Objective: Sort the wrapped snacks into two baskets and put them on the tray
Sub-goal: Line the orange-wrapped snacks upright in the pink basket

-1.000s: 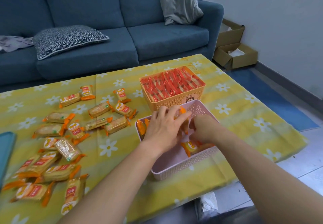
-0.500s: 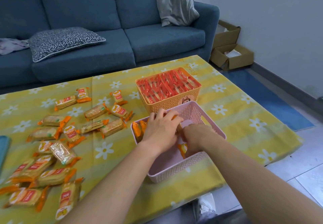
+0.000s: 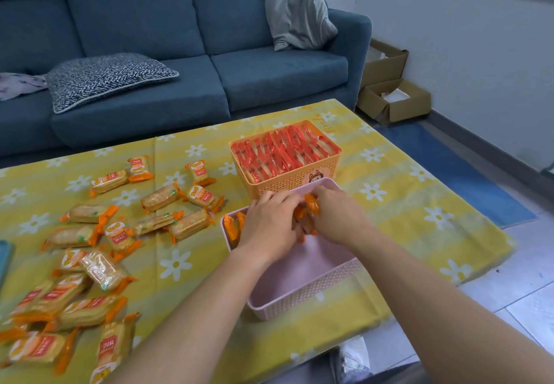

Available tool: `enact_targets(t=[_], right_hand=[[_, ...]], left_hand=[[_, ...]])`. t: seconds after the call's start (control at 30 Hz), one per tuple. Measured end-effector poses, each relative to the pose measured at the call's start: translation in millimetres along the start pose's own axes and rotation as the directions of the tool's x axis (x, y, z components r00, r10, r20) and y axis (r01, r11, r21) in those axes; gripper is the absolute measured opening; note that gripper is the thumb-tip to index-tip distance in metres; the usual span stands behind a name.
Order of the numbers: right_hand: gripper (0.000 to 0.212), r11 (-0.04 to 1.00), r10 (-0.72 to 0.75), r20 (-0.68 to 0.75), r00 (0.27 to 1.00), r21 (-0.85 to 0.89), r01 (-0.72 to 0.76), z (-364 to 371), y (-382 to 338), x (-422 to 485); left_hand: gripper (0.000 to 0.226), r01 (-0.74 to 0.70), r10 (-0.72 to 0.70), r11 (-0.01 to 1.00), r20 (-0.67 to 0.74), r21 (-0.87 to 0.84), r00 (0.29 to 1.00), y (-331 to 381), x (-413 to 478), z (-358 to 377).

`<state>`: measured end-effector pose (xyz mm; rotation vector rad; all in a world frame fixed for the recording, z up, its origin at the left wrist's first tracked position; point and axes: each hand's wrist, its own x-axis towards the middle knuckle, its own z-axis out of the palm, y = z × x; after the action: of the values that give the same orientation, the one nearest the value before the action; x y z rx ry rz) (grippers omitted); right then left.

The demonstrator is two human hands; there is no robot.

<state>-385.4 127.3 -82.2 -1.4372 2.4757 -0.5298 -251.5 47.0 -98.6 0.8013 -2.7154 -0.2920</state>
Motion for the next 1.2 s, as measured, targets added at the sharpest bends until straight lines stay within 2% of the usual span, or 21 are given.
enact_targets(t=[0.07, 0.17, 0.27, 0.3, 0.37, 0.47, 0.6, 0.7, 0.8, 0.87, 0.93, 1.03, 1.1, 1.2], right_hand=[[0.030, 0.996, 0.038, -0.019, 0.999, 0.083, -0.036, 2, -1, 0], [0.016, 0.985, 0.080, -0.009, 0.997, 0.152, -0.078, -1, -6, 1], [0.010, 0.988, 0.106, -0.012, 0.994, 0.114, -0.104, -11, -6, 0], [0.011, 0.990, 0.115, -0.031, 0.993, 0.083, -0.112, -15, -7, 0], [0.031, 0.991, 0.132, -0.099, 0.986, 0.036, -0.129, -23, -10, 1], [0.036, 0.992, 0.066, -0.139, 0.988, 0.119, -0.049, -30, -38, -5], [0.030, 0.963, -0.111, -0.050, 0.993, 0.240, 0.120, -13, -106, -25], [0.028, 0.932, -0.247, 0.024, 0.969, 0.281, 0.230, 16, -161, -44], [0.029, 0.917, -0.367, 0.209, 0.906, 0.244, 0.315, 55, -197, -61], [0.033, 0.922, -0.384, 0.344, 0.857, 0.192, 0.336, 82, -213, -70], [0.035, 0.928, -0.373, 0.405, 0.835, 0.150, 0.341, 106, -222, -76], [0.051, 0.931, -0.359, 0.414, 0.837, 0.091, 0.354, 135, -239, -87], [0.071, 0.944, -0.315, 0.393, 0.864, 0.031, 0.329, 152, -252, -96], [0.101, 0.954, -0.248, 0.378, 0.892, -0.067, 0.293, 170, -269, -106]], left_hand=[[0.042, 0.014, -0.016, 0.999, -0.053, -0.034, 0.998, 2, 1, 1], [0.038, 0.025, -0.034, 0.995, -0.091, -0.096, 0.995, 1, 2, 2], [0.038, 0.014, -0.025, 0.986, -0.066, -0.167, 0.997, 0, 2, -4], [0.037, 0.014, -0.028, 0.980, -0.069, -0.199, 0.997, -1, -1, -9], [0.033, 0.013, -0.042, 0.969, -0.112, -0.247, 0.993, -4, -7, -20], [0.023, 0.037, -0.080, 0.973, -0.184, -0.226, 0.980, -25, -31, -44], [0.015, 0.195, -0.241, 0.953, -0.192, -0.230, 0.951, -75, -86, -78], [0.014, 0.345, -0.364, 0.925, -0.110, -0.161, 0.925, -118, -142, -101], [0.016, 0.475, -0.475, 0.879, 0.027, -0.042, 0.880, -150, -195, -112], [0.016, 0.544, -0.544, 0.839, 0.055, 0.009, 0.838, -168, -225, -116], [0.022, 0.596, -0.596, 0.803, 0.050, 0.012, 0.801, -182, -245, -118], [0.038, 0.594, -0.617, 0.785, 0.152, 0.174, 0.772, -197, -263, -118], [0.050, 0.555, -0.616, 0.783, 0.230, 0.280, 0.753, -201, -269, -113], [0.054, 0.530, -0.607, 0.782, 0.208, 0.327, 0.767, -198, -270, -106]])
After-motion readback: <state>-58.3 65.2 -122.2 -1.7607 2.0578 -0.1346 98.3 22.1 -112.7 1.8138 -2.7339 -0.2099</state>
